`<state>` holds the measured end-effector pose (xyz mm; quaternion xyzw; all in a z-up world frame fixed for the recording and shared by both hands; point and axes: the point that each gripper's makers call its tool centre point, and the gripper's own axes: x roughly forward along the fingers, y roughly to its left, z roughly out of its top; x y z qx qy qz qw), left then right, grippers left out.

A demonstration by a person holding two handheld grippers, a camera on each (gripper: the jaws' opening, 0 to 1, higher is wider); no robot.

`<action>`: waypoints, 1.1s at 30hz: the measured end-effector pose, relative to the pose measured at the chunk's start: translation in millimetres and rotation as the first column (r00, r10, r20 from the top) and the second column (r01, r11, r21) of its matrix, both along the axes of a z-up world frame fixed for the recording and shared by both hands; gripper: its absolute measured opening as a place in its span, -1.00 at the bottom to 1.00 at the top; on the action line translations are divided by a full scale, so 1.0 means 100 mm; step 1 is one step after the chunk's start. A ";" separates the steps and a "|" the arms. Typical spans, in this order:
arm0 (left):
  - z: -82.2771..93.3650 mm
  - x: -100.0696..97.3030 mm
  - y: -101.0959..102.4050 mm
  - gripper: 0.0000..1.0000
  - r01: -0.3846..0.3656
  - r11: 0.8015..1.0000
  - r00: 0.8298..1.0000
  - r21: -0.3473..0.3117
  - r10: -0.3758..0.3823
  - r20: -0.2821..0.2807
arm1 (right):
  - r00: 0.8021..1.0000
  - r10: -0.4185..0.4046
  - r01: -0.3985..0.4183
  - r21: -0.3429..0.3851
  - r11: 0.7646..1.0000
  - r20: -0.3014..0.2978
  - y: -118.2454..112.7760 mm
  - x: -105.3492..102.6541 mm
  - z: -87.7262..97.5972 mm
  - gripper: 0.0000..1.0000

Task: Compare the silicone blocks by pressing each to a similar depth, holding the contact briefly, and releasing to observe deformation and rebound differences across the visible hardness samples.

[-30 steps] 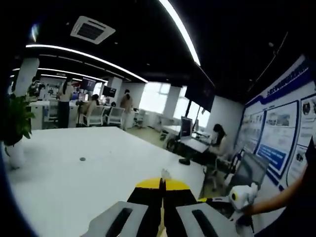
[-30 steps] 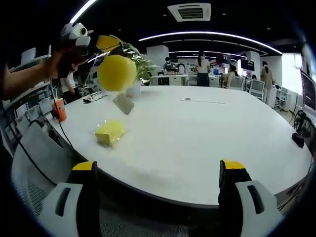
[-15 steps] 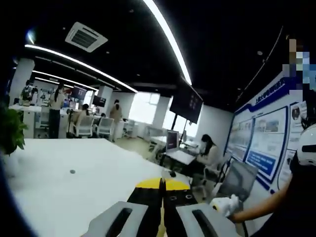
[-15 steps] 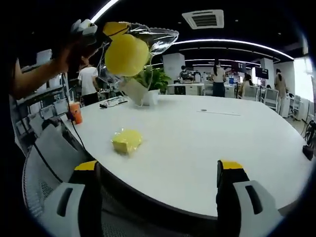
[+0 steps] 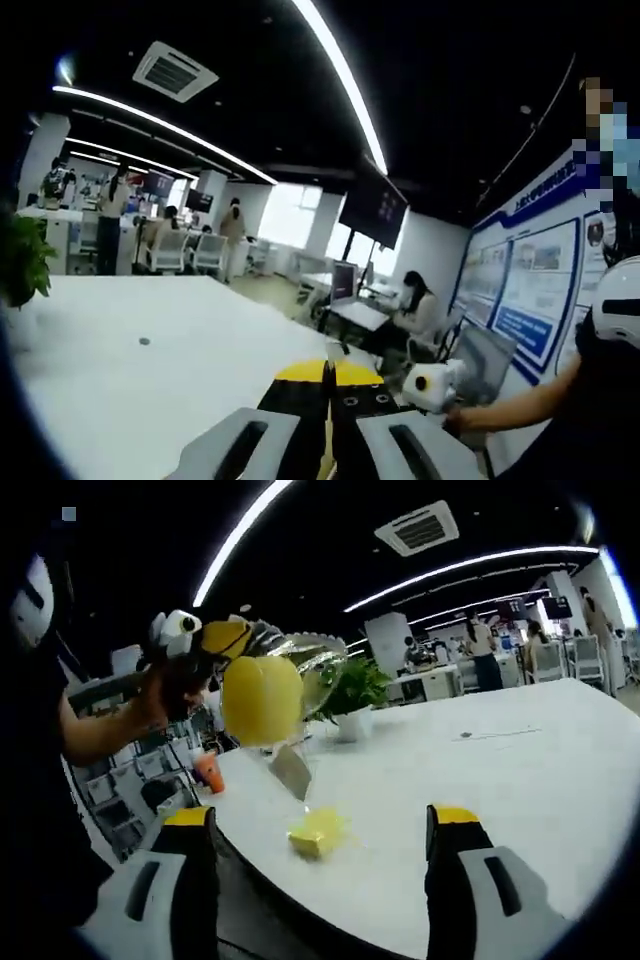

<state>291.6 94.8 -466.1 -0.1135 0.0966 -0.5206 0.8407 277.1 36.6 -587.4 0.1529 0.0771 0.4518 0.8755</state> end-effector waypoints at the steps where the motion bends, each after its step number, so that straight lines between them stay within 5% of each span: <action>1: 0.03 -0.02 -0.01 -1.00 0.005 1.000 1.000 -0.004 -0.005 0.002 | 1.000 0.015 -0.015 0.035 0.999 0.000 0.03 0.02 0.08 0.56; 4: 0.10 -0.05 -0.02 -1.00 0.017 1.000 1.000 -0.023 -0.017 -0.003 | 0.998 0.060 -0.061 0.095 0.994 0.008 0.11 0.08 0.28 0.31; 8: 0.18 -0.09 -0.02 -1.00 0.025 0.999 1.000 -0.032 -0.025 0.000 | 0.994 0.103 -0.106 0.195 0.975 0.026 0.19 0.11 0.51 0.38; 25: 0.35 -0.21 -0.03 -1.00 0.053 0.996 0.998 -0.068 -0.054 -0.016 | 0.956 0.261 -0.285 0.219 0.933 0.133 0.55 -0.03 0.93 0.19; 33: 0.37 -0.19 0.00 -1.00 0.046 0.996 0.999 -0.078 -0.047 -0.013 | 0.939 0.286 -0.318 0.162 0.934 0.192 0.64 -0.11 1.01 -0.22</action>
